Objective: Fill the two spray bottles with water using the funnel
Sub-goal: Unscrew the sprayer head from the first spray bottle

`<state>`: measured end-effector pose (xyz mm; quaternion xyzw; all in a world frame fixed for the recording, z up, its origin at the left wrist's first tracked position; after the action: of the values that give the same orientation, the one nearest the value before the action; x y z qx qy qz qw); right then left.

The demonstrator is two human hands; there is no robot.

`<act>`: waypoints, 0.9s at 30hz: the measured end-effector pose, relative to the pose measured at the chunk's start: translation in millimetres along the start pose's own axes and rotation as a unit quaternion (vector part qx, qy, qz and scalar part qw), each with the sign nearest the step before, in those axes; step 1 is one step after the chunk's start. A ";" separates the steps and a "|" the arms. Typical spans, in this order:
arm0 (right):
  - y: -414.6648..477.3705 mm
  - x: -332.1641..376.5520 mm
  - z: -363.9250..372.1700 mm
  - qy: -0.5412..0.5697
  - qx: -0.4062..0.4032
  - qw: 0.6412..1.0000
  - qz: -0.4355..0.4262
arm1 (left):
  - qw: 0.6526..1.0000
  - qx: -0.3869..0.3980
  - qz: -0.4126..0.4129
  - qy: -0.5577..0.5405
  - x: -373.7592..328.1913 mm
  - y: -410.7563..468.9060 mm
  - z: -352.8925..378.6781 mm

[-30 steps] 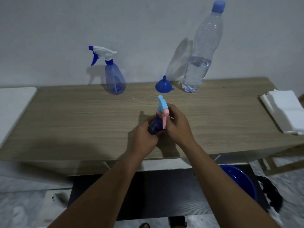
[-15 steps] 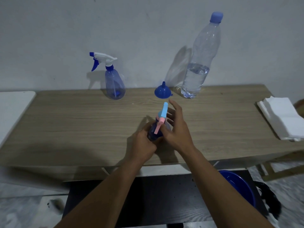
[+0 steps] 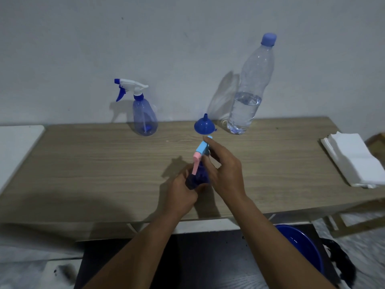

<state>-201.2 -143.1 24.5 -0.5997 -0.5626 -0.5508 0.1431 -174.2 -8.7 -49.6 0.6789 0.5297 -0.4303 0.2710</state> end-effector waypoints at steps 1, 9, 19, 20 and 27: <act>3.8 5.4 -2.1 -0.001 -0.006 1.000 -0.014 | 1.000 0.003 -0.003 -0.001 0.9 0.2 0.4; 56.0 66.8 -38.5 -0.005 -0.057 0.997 -0.049 | 0.999 0.030 -0.014 -0.005 -13.9 -2.3 -3.2; 76.8 30.5 -81.6 -0.225 0.027 0.969 0.097 | 1.000 -0.022 0.018 -0.013 -8.7 0.2 0.8; 70.0 14.0 -77.4 -0.258 0.059 0.956 0.125 | 0.999 -0.031 0.018 -0.012 -6.1 1.8 1.0; 21.6 -79.9 -47.2 -0.320 0.164 0.901 0.244 | 0.999 -0.025 0.023 0.004 10.8 12.8 3.7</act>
<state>-187.7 -228.8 -14.8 -0.8302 -0.4966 -0.1771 0.1812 -162.4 -10.2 -61.9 0.6854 0.5262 -0.4074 0.2955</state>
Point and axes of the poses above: each hand's wrist, its own y-axis towards the middle knuckle, its own z-axis out of the palm, x = y × z, the point moved 4 cm from there along y, towards the middle knuckle, and after that the axes turned 5 degrees about y, right-handed, at the moved point
